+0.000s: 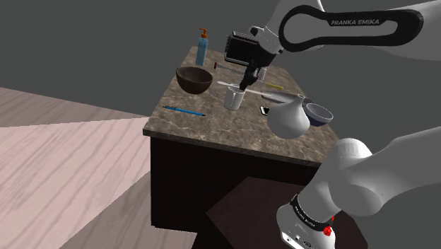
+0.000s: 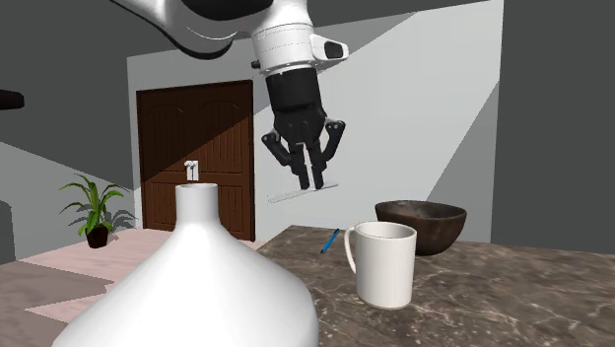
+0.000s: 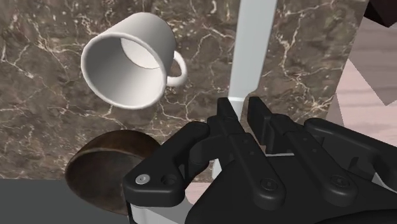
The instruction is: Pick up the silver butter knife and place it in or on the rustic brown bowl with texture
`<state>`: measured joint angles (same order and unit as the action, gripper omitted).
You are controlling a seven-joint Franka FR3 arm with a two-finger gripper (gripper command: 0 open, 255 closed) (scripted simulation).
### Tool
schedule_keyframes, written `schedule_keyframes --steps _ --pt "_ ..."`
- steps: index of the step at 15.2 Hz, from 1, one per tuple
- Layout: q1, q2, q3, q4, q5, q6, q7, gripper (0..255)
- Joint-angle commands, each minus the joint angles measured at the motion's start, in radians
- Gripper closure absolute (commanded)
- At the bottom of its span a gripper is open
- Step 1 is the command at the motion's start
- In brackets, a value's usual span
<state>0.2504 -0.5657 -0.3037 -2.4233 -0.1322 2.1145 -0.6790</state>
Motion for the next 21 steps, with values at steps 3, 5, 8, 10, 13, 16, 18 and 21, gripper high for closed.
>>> schedule_keyframes --steps 3,5,8,10,13,16,18,21 --pt "0.02 0.083 -0.009 0.091 0.021 -0.009 -0.008 255" --pt "0.038 0.167 -0.022 0.164 0.043 0.002 -0.019 255" --pt "0.059 0.293 -0.041 0.281 0.083 0.007 -0.041 255" --pt "0.07 0.377 -0.053 0.365 0.115 0.003 -0.059 255" --pt "0.077 0.505 -0.068 0.502 0.167 -0.014 -0.087 255" --pt "0.072 0.636 -0.076 0.655 0.223 -0.046 -0.115 255" --pt "0.06 0.727 -0.077 0.767 0.261 -0.076 -0.131 255" --pt "0.031 0.869 -0.073 0.959 0.315 -0.136 -0.147 255"
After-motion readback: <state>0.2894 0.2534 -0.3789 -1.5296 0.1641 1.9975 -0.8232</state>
